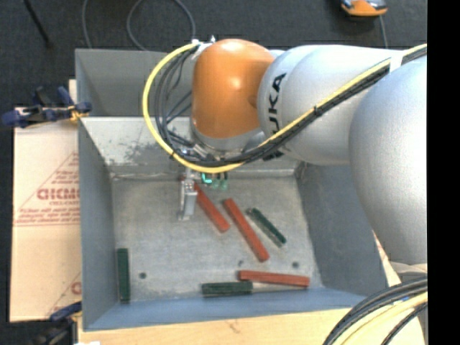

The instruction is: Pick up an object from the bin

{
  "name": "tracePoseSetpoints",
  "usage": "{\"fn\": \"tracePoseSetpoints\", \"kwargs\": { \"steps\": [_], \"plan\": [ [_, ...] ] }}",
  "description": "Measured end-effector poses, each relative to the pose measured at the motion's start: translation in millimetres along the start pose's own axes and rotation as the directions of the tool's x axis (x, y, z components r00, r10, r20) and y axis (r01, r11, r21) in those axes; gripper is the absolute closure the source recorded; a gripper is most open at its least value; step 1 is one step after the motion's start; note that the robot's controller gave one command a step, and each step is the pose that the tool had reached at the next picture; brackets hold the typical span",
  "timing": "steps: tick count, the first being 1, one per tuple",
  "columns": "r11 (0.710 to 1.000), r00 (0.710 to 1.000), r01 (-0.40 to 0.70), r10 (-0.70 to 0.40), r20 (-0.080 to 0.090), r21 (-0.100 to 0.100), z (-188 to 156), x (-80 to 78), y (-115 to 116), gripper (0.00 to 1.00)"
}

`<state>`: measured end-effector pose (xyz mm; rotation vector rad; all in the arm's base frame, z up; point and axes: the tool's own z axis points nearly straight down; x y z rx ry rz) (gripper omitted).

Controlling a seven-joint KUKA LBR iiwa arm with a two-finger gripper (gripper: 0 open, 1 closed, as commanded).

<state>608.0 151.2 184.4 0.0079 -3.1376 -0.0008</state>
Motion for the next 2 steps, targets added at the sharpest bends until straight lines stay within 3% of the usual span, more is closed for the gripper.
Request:
{"fn": "tracePoseSetpoints", "kwargs": {
  "steps": [1, 2],
  "plan": [
    [1.000, 1.000, 0.002, -0.002, 0.001, 0.003, 70, -19.7, -49, 0.00],
    [0.995, 0.995, -0.095, 0.095, 0.006, 0.002, 112, -35.2, -138, 0.00]
  ]
}}
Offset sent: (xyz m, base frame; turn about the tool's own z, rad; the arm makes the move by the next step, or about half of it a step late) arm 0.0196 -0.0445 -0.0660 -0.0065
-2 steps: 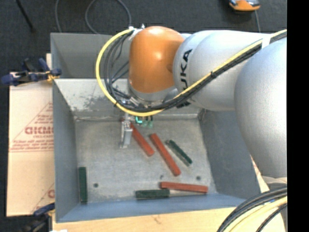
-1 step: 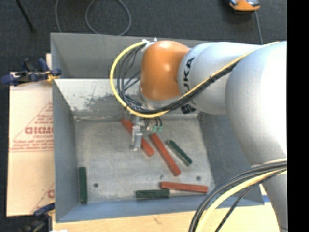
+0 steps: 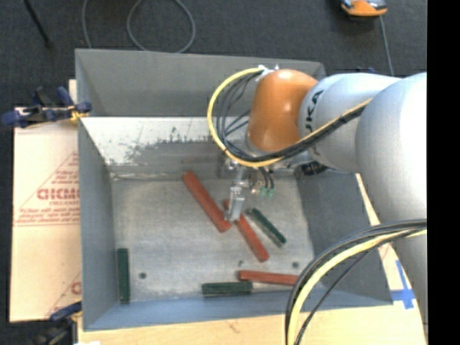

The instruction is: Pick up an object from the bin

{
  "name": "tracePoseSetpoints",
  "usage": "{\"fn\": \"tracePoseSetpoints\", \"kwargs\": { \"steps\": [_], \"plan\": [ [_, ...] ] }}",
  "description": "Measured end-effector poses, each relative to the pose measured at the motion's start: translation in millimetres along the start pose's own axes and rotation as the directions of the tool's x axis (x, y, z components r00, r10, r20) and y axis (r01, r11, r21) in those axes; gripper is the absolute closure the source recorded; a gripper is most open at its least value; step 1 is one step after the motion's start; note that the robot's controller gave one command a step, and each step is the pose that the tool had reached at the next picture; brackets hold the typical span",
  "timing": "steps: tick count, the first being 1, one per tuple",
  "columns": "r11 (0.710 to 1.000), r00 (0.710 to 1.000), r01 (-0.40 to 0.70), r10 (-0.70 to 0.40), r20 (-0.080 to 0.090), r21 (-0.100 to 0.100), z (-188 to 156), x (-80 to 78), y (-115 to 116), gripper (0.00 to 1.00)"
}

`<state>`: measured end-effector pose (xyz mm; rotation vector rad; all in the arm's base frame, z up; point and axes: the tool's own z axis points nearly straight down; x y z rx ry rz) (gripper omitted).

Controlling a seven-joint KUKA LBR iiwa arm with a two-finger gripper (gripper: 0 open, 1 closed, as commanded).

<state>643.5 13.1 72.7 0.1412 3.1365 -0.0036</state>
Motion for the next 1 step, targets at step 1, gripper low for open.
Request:
{"fn": "tracePoseSetpoints", "kwargs": {
  "steps": [1],
  "plan": [
    [0.978, 0.978, -0.209, 0.209, 0.000, -0.001, 2.0, 30.5, -48.4, 0.00]
  ]
}}
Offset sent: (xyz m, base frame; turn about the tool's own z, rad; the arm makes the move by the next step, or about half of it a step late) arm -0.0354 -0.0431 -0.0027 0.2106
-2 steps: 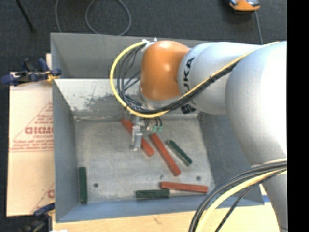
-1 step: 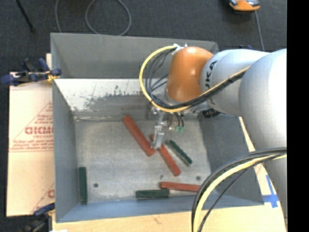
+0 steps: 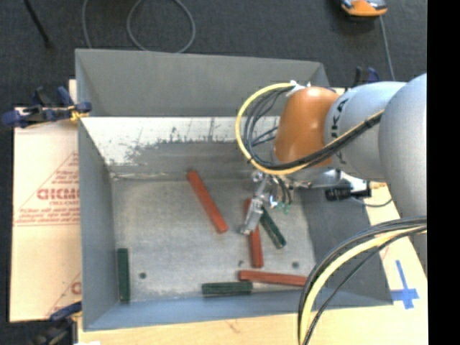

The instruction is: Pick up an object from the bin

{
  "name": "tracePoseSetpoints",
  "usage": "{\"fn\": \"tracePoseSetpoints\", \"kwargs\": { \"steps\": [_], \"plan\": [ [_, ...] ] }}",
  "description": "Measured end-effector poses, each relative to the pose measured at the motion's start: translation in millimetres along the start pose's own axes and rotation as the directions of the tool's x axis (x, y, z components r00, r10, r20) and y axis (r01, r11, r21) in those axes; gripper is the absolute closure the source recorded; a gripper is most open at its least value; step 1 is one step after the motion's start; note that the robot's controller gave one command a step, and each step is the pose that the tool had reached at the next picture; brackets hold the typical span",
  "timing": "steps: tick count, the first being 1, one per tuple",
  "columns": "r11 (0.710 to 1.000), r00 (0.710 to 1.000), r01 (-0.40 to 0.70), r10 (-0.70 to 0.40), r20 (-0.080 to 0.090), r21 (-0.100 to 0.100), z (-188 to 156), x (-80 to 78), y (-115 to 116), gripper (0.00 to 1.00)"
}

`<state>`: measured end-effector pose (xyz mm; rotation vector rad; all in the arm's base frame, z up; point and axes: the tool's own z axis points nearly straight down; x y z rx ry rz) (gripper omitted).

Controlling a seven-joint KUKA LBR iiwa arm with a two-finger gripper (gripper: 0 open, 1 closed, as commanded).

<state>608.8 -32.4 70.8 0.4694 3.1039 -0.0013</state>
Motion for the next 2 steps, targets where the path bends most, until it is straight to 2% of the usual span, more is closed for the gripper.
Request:
{"fn": "tracePoseSetpoints", "kwargs": {
  "steps": [1, 2],
  "plan": [
    [1.000, 1.000, -0.008, 0.008, 0.006, 0.001, -2, -31.1, -49, 0.00],
    [0.953, 0.953, 0.302, -0.302, 0.007, 0.001, -1, -53.6, -78, 0.00]
  ]
}}
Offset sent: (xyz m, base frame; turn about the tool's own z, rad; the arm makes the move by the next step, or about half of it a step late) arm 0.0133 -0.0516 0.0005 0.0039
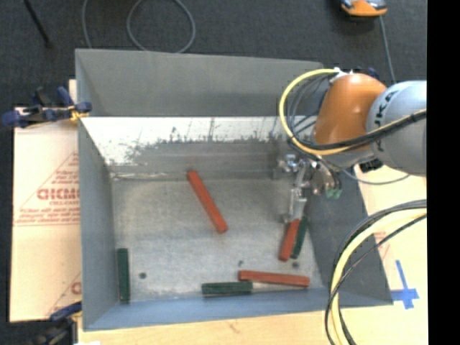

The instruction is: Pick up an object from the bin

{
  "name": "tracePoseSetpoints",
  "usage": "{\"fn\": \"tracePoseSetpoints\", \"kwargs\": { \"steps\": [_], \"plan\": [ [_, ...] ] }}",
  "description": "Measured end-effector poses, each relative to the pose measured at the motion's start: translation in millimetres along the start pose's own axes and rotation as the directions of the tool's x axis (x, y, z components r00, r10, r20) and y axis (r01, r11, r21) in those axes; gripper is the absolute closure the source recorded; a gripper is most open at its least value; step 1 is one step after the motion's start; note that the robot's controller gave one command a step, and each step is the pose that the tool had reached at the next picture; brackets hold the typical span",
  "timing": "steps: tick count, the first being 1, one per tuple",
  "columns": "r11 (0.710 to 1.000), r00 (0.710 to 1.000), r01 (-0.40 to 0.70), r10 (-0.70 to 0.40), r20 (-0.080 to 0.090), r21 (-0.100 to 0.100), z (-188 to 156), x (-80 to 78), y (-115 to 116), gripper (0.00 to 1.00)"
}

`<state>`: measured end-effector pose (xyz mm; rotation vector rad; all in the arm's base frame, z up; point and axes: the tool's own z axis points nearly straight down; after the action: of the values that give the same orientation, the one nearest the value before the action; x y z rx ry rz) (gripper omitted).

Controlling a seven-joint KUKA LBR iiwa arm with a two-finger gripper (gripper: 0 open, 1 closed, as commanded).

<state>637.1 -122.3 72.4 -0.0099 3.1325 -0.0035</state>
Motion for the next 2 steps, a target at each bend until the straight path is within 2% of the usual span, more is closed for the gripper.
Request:
{"fn": "tracePoseSetpoints", "kwargs": {
  "steps": [1, 2],
  "plan": [
    [1.000, 1.000, 0.001, -0.001, 0.001, -0.001, -108, 64.5, 16, 0.00],
    [0.954, 0.954, 0.300, -0.300, -0.004, -0.002, 2, 67.2, -18, 0.00]
  ]
}}
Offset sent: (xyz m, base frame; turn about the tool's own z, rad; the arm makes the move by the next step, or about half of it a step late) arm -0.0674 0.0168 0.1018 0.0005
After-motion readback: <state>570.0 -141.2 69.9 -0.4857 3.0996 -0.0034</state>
